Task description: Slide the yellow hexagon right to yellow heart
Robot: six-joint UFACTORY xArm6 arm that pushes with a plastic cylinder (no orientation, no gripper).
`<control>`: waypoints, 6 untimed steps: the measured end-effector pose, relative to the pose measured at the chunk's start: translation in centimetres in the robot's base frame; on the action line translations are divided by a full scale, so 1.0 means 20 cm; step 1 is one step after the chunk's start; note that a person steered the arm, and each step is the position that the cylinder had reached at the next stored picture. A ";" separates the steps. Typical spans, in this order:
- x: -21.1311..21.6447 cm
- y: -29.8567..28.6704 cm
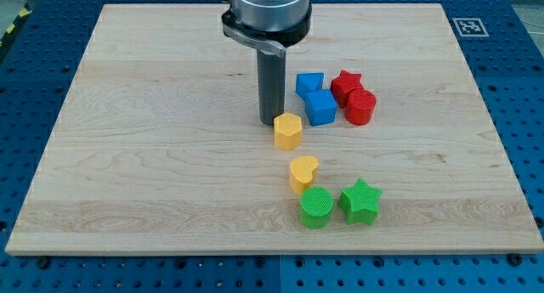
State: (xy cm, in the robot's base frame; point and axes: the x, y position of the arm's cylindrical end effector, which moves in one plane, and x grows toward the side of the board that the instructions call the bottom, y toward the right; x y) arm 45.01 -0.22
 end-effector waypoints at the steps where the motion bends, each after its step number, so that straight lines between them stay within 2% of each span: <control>1: 0.04 0.05; 3: 0.05 0.22; 6: 0.05 0.07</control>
State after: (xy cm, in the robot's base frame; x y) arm 45.96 1.13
